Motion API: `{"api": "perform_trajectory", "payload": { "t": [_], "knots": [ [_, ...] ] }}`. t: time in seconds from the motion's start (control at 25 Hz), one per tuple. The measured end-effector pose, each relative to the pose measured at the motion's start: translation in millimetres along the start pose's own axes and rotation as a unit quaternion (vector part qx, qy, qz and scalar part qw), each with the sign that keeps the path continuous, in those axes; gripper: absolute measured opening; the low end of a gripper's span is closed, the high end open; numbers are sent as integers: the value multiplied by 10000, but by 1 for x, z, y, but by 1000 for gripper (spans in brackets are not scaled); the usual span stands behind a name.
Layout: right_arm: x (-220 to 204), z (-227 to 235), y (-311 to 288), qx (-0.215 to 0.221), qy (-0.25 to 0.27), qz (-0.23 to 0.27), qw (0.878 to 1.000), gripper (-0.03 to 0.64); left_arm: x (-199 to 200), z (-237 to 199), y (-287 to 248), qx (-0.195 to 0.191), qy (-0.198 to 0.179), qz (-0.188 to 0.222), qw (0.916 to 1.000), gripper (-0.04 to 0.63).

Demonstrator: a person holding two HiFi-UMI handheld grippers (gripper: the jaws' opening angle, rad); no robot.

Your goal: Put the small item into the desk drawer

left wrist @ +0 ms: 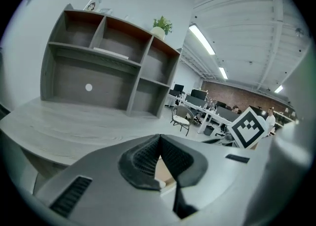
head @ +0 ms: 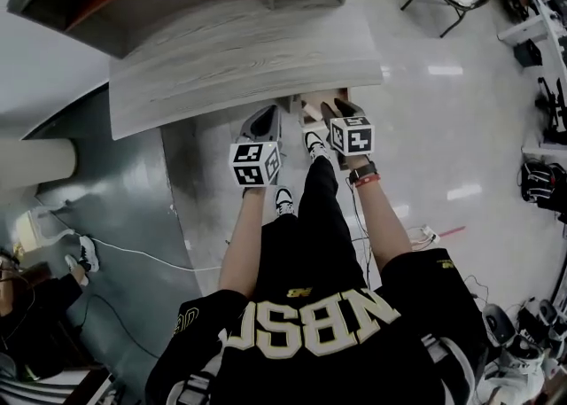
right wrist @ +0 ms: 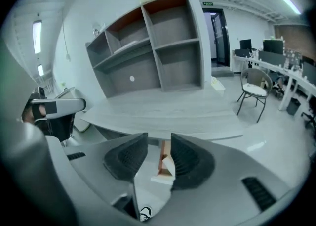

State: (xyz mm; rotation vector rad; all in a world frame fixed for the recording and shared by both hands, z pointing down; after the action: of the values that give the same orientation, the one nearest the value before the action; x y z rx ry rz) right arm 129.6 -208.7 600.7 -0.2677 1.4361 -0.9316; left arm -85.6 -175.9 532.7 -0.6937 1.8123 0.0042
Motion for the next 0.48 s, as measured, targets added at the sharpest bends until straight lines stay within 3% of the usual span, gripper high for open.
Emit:
{"api": "perform_trajectory", "payload": {
  "t": [0.2, 0.48],
  "knots": [
    [29, -13, 29, -95, -117, 580, 9982, 138, 26, 8, 3, -115, -223, 202, 9995, 12],
    [61, -32, 75, -208, 253, 1189, 9924, 121, 58, 23, 23, -74, -450, 495, 9977, 12]
  ]
}}
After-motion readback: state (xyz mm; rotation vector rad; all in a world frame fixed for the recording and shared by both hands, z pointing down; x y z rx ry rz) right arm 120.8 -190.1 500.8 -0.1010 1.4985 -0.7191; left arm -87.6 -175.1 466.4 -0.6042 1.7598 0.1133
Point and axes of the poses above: the fingertips, and each gripper's own axes: y backward along the fingers, z to its right, x out of its top, the point moved 8 cm from there along y, backward along the fingers, and after that the axes turned 2 degrees about y, right-handed, at the moved point
